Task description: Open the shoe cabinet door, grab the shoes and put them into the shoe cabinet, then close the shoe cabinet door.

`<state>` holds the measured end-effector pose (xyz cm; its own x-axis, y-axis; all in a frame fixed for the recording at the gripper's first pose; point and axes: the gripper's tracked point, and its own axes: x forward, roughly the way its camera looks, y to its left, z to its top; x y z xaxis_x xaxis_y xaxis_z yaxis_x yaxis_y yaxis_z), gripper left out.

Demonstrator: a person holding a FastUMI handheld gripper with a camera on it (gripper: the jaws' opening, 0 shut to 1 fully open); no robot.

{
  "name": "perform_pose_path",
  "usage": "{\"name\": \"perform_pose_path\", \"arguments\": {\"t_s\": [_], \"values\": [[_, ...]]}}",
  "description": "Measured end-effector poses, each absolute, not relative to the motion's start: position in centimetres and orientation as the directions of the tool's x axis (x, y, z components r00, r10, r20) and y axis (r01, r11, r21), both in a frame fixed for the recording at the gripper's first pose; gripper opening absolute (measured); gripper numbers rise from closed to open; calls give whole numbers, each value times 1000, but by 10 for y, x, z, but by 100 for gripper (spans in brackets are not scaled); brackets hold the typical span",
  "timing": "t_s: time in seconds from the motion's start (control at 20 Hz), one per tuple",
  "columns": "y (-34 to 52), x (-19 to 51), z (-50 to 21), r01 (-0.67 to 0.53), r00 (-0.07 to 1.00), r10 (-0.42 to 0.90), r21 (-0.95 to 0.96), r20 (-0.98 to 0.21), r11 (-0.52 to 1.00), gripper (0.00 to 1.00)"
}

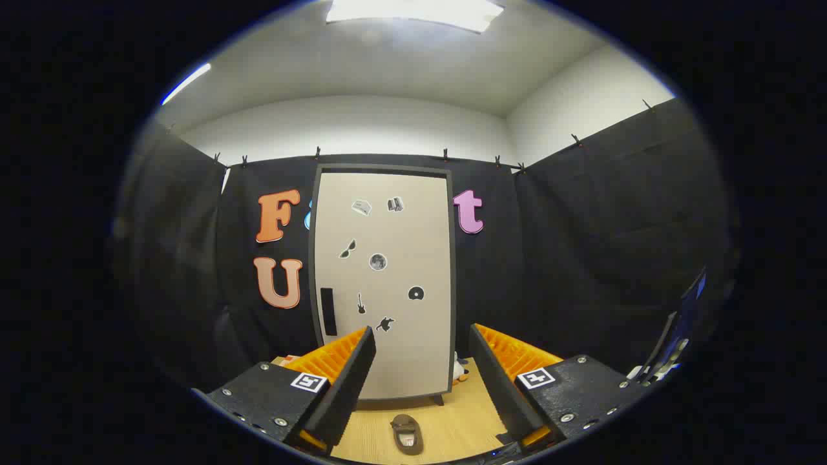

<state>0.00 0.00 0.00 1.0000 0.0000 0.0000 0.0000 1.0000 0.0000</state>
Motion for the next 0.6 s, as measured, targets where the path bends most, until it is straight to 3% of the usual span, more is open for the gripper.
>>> {"name": "perform_pose_path", "arguments": {"t_s": [0.6], "values": [[2,10,-4,1,1000,-1,-10,-15,1000,92]]}}
